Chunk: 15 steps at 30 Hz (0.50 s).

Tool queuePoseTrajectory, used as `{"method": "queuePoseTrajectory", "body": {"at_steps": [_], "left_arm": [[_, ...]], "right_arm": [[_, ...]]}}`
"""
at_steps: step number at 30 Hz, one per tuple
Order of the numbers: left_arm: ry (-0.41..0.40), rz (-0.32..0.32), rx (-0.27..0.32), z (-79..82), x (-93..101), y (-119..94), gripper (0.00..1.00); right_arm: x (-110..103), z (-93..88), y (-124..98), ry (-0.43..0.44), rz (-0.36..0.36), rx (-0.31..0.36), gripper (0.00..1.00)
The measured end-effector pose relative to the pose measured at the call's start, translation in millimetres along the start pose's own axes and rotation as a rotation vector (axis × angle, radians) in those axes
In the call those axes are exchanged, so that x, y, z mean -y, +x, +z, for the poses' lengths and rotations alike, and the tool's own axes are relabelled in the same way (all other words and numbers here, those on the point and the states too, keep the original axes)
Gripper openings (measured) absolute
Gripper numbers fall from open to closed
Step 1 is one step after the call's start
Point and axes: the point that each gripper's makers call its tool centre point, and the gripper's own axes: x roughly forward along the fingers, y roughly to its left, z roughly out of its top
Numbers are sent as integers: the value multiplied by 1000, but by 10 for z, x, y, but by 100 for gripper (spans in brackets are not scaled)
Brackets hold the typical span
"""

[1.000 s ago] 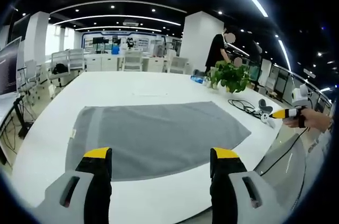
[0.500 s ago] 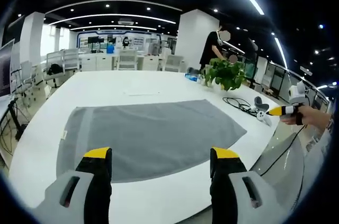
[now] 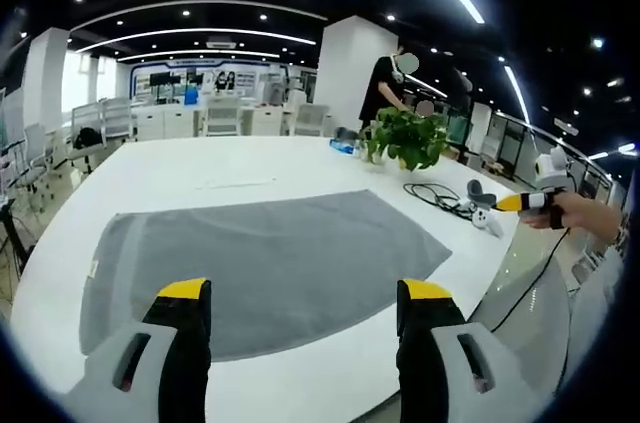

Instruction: Fold the towel on the table until its edges align and the towel forms a compact rectangular stack.

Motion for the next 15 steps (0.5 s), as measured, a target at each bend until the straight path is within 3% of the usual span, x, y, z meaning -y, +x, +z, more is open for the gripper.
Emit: {"method": "queuePoseTrajectory", "body": {"at_steps": [7, 15], "left_arm": [[18, -40, -12, 30, 227, 171, 78], [67, -109, -10, 202, 502, 454, 78]], "right_arm": [[131, 95, 50, -16, 6, -4, 93], [294, 410, 184, -25, 13, 38, 93]]}}
